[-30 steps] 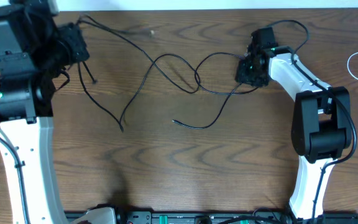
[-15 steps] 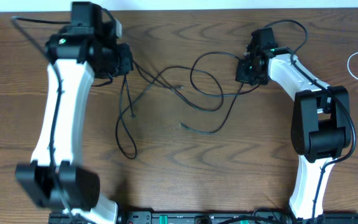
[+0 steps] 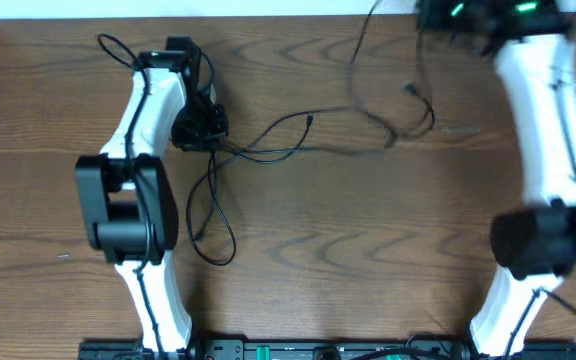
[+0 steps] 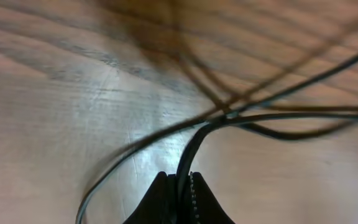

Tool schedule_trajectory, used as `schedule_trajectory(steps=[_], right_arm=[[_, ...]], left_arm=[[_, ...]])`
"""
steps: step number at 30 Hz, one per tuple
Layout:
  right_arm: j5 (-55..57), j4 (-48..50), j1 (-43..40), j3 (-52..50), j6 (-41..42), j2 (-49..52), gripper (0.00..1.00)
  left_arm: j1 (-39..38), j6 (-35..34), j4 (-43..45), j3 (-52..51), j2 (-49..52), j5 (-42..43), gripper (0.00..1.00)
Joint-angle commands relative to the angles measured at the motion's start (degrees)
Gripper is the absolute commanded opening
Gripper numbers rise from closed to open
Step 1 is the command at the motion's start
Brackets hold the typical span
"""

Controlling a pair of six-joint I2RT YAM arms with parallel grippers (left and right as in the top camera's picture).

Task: Untangle cables

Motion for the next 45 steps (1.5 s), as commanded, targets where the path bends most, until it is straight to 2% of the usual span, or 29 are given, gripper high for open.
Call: schedule_trajectory(steps=[1, 4, 10, 18, 26, 32, 45], right_arm=[[-3.3, -0.28, -1.7, 8.33, -1.38, -7.61, 0.01], [-3.26, 0.68, -4.07, 12.55, -1.38, -12.09, 0.01], [-0.48, 5.01, -10.23, 13.53, -0.17, -19.5, 0.01], [2.75, 6.12, -20.79, 13.51, 1.09, -22.1, 0.01], [4.15, 0.0, -26.05, 13.49, -0.52, -17.31, 0.01], [8.26, -0.79, -31.8, 13.51, -0.96, -12.39, 0.01], [8.35, -3.58, -45.2, 13.49, -4.68, 1.16, 0.01]], left_arm=[[0.09, -0.52, 0.11, 0.61, 3.69, -0.59, 0.07], [0.09, -0.52, 0.9, 0.61, 6.38, -0.59, 0.08], [0.09, -0.55, 3.1, 0.57, 10.45, -0.63, 0.07], [0.09, -2.71, 4.98, -0.09, 11.87, -3.61, 0.07], [0.09, -2.69, 4.98, -0.09, 11.87, -3.58, 0.07], [0.09, -2.69, 4.96, -0.13, 11.87, -3.56, 0.07], [0.09, -2.69, 4.96, -0.13, 11.87, -3.58, 0.07]])
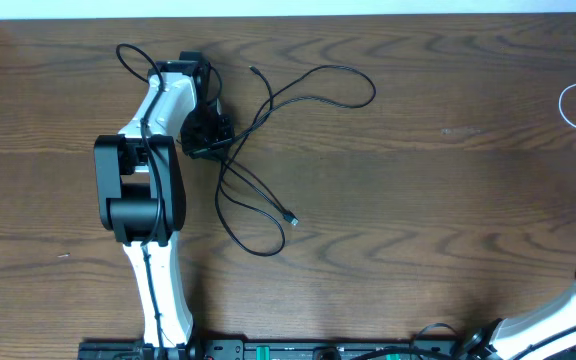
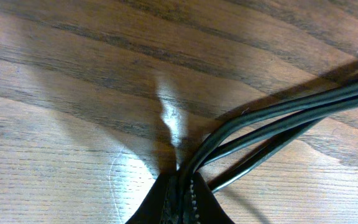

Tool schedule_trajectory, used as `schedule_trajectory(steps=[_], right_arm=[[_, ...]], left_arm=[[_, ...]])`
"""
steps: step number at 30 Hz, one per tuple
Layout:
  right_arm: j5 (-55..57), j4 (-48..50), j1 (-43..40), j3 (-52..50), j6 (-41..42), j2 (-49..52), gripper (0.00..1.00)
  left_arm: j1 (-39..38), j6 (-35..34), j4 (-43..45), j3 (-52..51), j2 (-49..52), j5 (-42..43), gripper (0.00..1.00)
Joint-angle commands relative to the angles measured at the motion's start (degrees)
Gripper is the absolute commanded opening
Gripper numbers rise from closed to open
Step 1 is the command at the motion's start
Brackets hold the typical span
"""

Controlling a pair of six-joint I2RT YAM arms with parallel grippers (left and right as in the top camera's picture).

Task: Untangle cables

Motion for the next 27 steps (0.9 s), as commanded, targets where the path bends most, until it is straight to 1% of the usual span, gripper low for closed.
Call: schedule_trajectory(steps=[1, 8, 12, 13, 14, 15, 16, 17, 18, 21, 23, 27], right_arm=[[0.39, -1.05, -1.77, 0.2, -2.1, 5.31, 0.01], [0.37, -2.03, -3.54, -0.02, -2.1, 15.47, 0.01], [0.44, -4.22, -3.78, -0.17, -2.1, 18.93, 0.02], [0.63, -4.79, -3.82, -0.2, -2.1, 19.5, 0.08], [0.87, -5.51, -3.91, -0.24, -2.08, 19.82, 0.15], [1.44, -6.16, -3.93, -0.26, -2.08, 20.09, 0.4], [1.7, -6.95, -4.04, -0.28, -2.08, 20.13, 0.68], [1.88, -7.58, -4.09, -0.28, -2.08, 20.13, 0.9], [1.86, -7.98, -4.13, -0.28, -2.05, 20.11, 0.99], [-0.31, -9.35, -4.24, -0.26, -2.03, 19.63, 0.99], [-3.65, -10.25, -4.2, -0.26, -2.05, 18.99, 0.99], [-8.79, -11.89, -3.04, -0.26, -2.1, 16.61, 0.99]], left_arm=[[0.09, -0.11, 1.77, -1.01, 4.85, -3.78, 0.08], [0.07, -0.11, 1.77, -1.01, 4.85, -3.78, 0.07], [0.07, -0.11, 1.77, -1.01, 4.85, -3.78, 0.07], [0.07, -0.11, 1.77, -1.01, 4.85, -3.78, 0.08], [0.07, -0.11, 1.77, -1.01, 4.85, -3.8, 0.08], [0.09, -0.11, 1.77, -1.01, 4.85, -3.8, 0.08], [0.09, -0.11, 1.79, -1.01, 4.85, -3.8, 0.07], [0.09, -0.09, 1.79, -1.01, 4.85, -3.8, 0.08], [0.09, -0.07, 1.79, -1.01, 4.85, -3.8, 0.07], [0.09, 0.59, 1.81, -0.9, 4.76, -3.8, 0.07], [0.09, 0.85, 1.31, -0.48, 4.24, -3.8, 0.07], [0.02, 2.32, 0.92, -0.17, -0.15, -1.9, 0.07]])
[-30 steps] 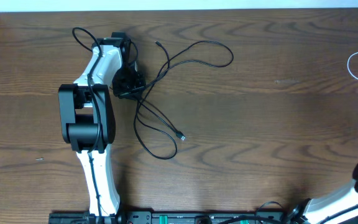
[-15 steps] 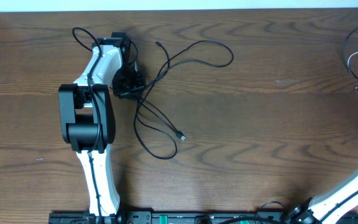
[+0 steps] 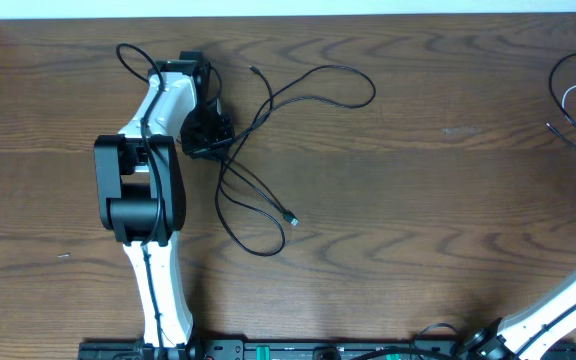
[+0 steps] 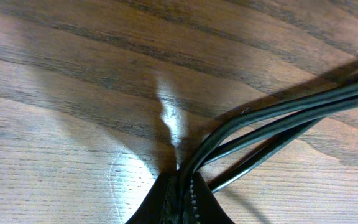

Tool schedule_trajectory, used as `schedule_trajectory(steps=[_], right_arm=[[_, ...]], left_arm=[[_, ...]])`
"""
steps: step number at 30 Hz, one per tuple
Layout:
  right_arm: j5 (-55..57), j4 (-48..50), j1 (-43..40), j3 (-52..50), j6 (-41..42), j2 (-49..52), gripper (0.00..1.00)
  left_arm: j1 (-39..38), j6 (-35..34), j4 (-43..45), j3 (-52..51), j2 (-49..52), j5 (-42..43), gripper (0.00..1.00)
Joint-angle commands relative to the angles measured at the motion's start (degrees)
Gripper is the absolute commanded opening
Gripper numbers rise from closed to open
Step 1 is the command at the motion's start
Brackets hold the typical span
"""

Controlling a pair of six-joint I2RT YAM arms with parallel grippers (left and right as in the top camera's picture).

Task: Untangle cables

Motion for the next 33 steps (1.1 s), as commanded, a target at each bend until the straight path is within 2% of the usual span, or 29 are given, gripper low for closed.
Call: schedule_trajectory(steps=[1, 10, 17, 29, 33], right_arm=[[-5.6, -1.16, 1.36, 0.44, -0.44, -4.79, 0.99], [-12.9, -4.9, 8.61, 0.44, -2.56, -9.79, 0.99], [-16.26, -7.5, 15.06, 0.44, -4.92, -9.81, 0.99], [-14.51, -11.5, 20.06, 0.42, -7.91, -9.81, 0.99], [-14.53, -12.63, 20.33, 0.42, -7.91, -9.81, 0.99]], left_arm=[[0.04, 2.25, 1.14, -0.33, -1.42, -1.2, 0.07], [-1.07, 3.82, 1.75, -0.33, -19.78, 7.13, 0.07], [-7.02, 6.6, 3.5, -0.33, -31.08, 11.89, 0.07], [-22.91, 5.2, 6.12, -0.39, -32.2, 9.7, 0.08], [-23.15, -1.09, 5.75, -0.39, -32.24, 3.65, 0.08]])
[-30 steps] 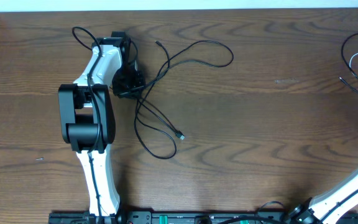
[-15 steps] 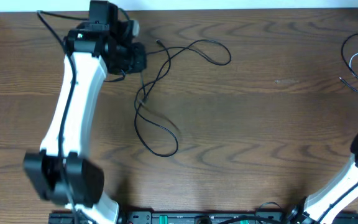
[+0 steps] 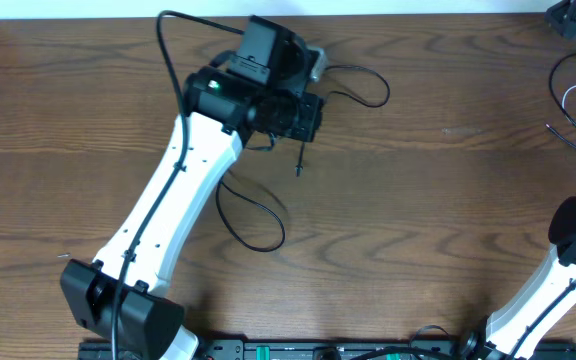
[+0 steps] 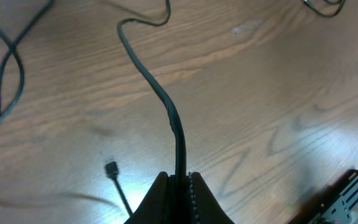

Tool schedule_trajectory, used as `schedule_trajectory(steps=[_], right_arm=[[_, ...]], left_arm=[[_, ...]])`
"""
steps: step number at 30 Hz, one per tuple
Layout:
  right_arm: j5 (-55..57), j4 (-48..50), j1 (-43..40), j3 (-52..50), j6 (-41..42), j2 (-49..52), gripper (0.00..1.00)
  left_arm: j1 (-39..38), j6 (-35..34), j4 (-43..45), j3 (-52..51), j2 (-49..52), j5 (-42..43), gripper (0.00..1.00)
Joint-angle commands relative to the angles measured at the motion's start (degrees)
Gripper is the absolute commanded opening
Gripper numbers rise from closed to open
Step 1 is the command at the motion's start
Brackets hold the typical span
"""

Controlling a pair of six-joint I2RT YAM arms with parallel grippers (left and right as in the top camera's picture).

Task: Untangle cables

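Observation:
A thin black cable lies in loops at the back middle, with one loop (image 3: 360,84) to the right and another (image 3: 254,216) nearer the front. My left gripper (image 3: 301,118) hangs above the table, shut on a single strand (image 4: 166,106) of this cable. One plug end (image 3: 298,170) dangles just below it, also seen as the plug (image 4: 111,168) in the left wrist view. A second black cable (image 3: 571,137) and a white cable lie at the right edge. A dark end of the right arm (image 3: 574,16) shows in the back right corner, its fingers indistinct.
The left arm (image 3: 173,215) stretches diagonally from its base (image 3: 118,312) at the front left. The right arm's lower part stands at the right edge. An equipment rail (image 3: 268,351) runs along the front edge. The table's back edge (image 3: 418,13) is close behind the cables.
My left gripper was low on the table at the back left, shut on several bunched strands. Now it is raised, further right, holding one strand, and the cable's loops have shifted right with it.
At first the black cable stretched from my shut left gripper to the right gripper at the back right. Then the right arm was gone and the cable lay looped beside the left gripper. A second black cable then appeared at the right edge. Now the left gripper holds one strand aloft.

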Motion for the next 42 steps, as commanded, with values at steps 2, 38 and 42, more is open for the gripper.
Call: schedule_trajectory(steps=[2, 38, 42], right_arm=[[-0.02, -0.92, 0.87, 0.35, -1.09, -0.24, 0.99], [3.21, 1.11, 38.27, -19.3, -3.67, 0.15, 0.99], [2.8, 1.33, 44.0, -25.44, -3.89, 0.15, 0.99]], left_arm=[[2.05, -7.93, -1.68, 0.24, 0.33, -8.2, 0.07], [36.3, -12.41, -13.94, -2.47, -15.76, -15.5, 0.91], [40.74, -12.39, -14.69, -2.49, -15.56, -15.52, 0.91]])
